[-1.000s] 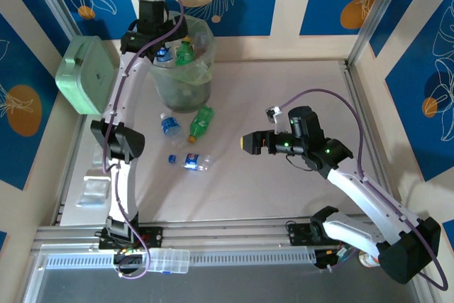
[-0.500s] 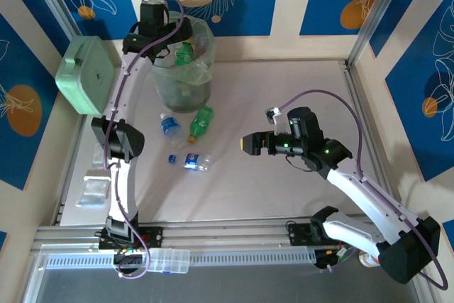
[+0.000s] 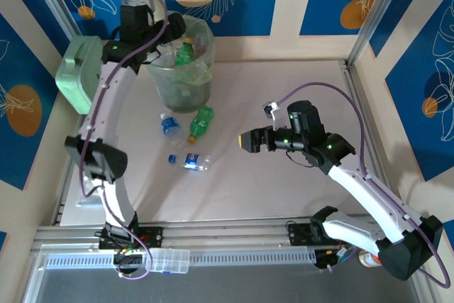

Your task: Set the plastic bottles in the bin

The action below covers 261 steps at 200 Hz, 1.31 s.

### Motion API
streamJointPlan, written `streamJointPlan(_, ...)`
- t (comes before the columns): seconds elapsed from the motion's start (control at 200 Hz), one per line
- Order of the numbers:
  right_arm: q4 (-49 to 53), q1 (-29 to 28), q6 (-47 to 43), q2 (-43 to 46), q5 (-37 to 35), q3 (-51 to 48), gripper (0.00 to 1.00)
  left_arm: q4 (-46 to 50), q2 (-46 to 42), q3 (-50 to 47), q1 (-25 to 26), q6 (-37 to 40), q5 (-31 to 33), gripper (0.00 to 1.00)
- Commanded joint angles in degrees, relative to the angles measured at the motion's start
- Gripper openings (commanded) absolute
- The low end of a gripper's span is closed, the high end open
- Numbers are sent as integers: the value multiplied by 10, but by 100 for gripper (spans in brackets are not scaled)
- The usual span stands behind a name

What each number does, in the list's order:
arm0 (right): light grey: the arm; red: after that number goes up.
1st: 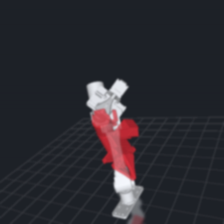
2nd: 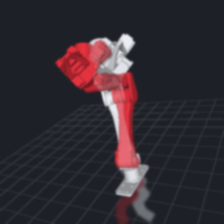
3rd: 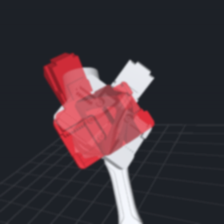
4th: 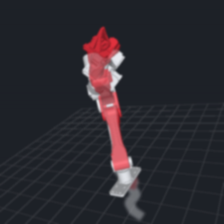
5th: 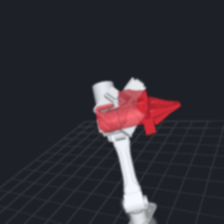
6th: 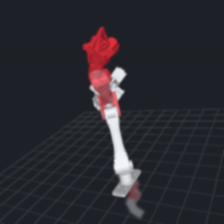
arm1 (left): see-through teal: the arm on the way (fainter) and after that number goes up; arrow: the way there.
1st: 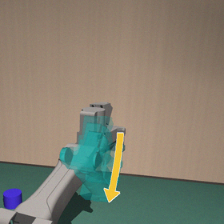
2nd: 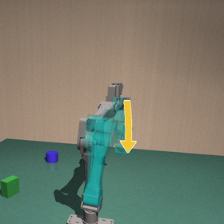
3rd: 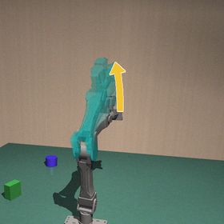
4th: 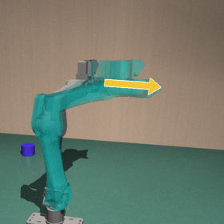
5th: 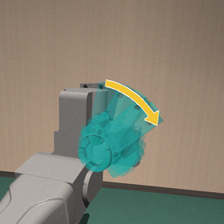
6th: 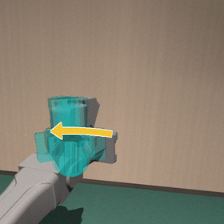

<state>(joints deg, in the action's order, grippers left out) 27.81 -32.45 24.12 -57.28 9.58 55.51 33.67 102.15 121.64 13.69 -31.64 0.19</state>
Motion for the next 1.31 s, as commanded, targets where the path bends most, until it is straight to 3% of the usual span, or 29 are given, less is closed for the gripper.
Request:
streamJointPlan(0.0,9,-14,-19,-3,13,8,98,-33,-83,-111,9,-63,4,99)
streamJointPlan(0.21,6,-57,-34,-34,-48,0,96,-57,-249,-375,17,-164,48,99)
streamJointPlan(0.475,45,-99,-83,-167,-50,49,95,73,-366,-569,21,-284,132,99)
streamJointPlan(0.605,39,-115,-128,-247,-71,80,96,125,-395,-607,20,-316,151,99)
streamJointPlan(0.745,31,-139,-173,-346,-99,121,97,115,-437,-649,19,-310,161,99)
streamJointPlan(1.025,26,-164,-217,-473,-74,212,96,112,-500,-684,19,-270,206,99)
streamJointPlan(1.3,56,-215,-286,-581,-180,274,94,104,-497,-676,20,-283,174,99)
